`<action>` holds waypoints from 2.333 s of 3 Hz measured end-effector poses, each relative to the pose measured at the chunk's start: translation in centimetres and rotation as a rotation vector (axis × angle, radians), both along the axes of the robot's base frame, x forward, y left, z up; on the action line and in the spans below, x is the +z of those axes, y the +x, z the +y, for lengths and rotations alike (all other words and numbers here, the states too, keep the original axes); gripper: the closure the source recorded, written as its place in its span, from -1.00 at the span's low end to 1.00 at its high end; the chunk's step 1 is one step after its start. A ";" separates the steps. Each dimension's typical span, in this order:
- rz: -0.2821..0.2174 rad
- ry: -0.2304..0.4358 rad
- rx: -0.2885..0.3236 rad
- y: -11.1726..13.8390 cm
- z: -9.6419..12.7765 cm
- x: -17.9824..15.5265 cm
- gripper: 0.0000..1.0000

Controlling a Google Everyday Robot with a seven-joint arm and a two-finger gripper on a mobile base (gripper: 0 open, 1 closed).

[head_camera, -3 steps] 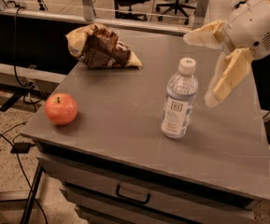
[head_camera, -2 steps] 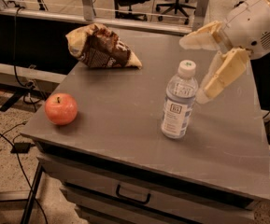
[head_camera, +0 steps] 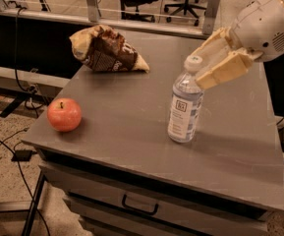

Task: Move blue plastic bottle near brown chip bag

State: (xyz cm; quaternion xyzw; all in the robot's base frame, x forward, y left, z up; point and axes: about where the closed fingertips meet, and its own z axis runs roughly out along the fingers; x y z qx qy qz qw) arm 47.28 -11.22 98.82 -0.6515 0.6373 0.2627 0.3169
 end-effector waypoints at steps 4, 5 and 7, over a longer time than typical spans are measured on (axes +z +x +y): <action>-0.092 0.002 0.008 -0.9 3.2 4.1 1.00; -0.175 -0.053 0.027 -2.0 5.7 7.2 1.00; -0.179 -0.044 0.014 -1.8 5.7 7.3 1.00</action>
Offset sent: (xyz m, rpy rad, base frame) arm -0.0006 0.0040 0.0041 -0.0030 -0.0172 -0.0041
